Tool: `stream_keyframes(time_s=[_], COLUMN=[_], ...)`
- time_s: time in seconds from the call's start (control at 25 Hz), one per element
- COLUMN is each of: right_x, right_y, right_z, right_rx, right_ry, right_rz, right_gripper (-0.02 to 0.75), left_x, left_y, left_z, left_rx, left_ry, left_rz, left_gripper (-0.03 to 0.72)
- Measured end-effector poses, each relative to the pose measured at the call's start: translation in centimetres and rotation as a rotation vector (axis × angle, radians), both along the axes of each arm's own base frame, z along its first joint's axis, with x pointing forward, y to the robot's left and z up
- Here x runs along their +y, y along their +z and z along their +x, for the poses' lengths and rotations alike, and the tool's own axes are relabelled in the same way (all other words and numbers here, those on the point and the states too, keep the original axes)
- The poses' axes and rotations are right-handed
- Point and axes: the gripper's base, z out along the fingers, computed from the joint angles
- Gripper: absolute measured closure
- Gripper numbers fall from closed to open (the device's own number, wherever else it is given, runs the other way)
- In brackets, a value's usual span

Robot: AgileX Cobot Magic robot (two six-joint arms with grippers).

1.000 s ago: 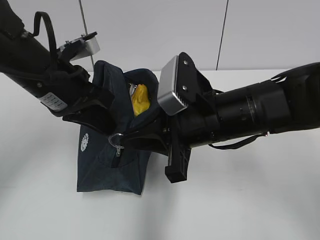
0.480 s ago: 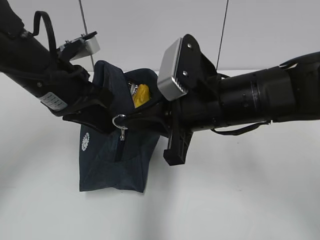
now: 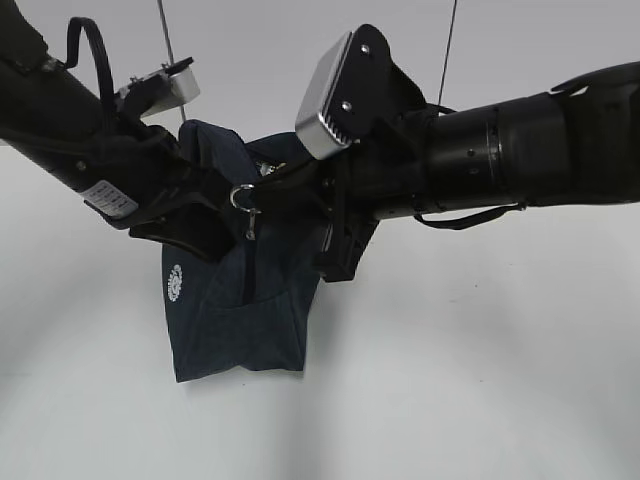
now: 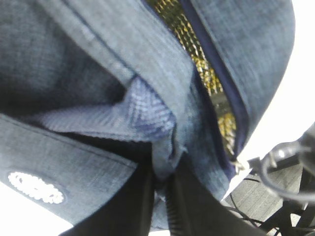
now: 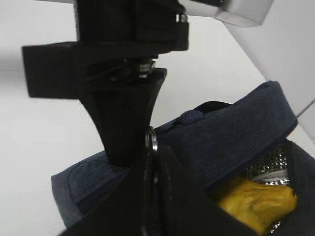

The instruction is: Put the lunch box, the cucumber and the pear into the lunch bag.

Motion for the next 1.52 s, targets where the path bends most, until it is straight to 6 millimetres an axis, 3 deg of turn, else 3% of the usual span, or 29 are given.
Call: stream_keyframes(time_s=[0.52, 0.72, 0.96, 1.16, 1.52], right_x=[0.0, 0.0, 0.0, -0.1, 0.1], right_y=[0.5, 0.5, 0.7, 0.8, 0.9], right_z=[0.4, 0.4, 0.5, 0.5, 0.4], right_rx=[-0.022, -0.011, -0.004, -0.003, 0.001], right_ry=[-0.022, -0.029, -0.045, -0.05, -0.029], right_rz=[-0.012, -0.002, 0.011, 0.017, 0.031], right_gripper=[0.738, 0.738, 0.738, 0.738, 0.738], left_x=[0.0, 0.3, 0.9, 1.1, 0.8], left_y=[-0.3, 0.9, 3.2, 3.4, 3.5], left_z=[-0.3, -0.9, -2.2, -2.8, -3.2], left_rx=[0.005, -0.038, -0.101, -0.08, -0.033], left_ry=[0.033, 0.03, 0.014, -0.008, -0.014], left_rz=[-0.031, -0.034, -0.04, -0.036, -0.071], left_gripper=[0.685, 0.679, 0.573, 0.459, 0.433])
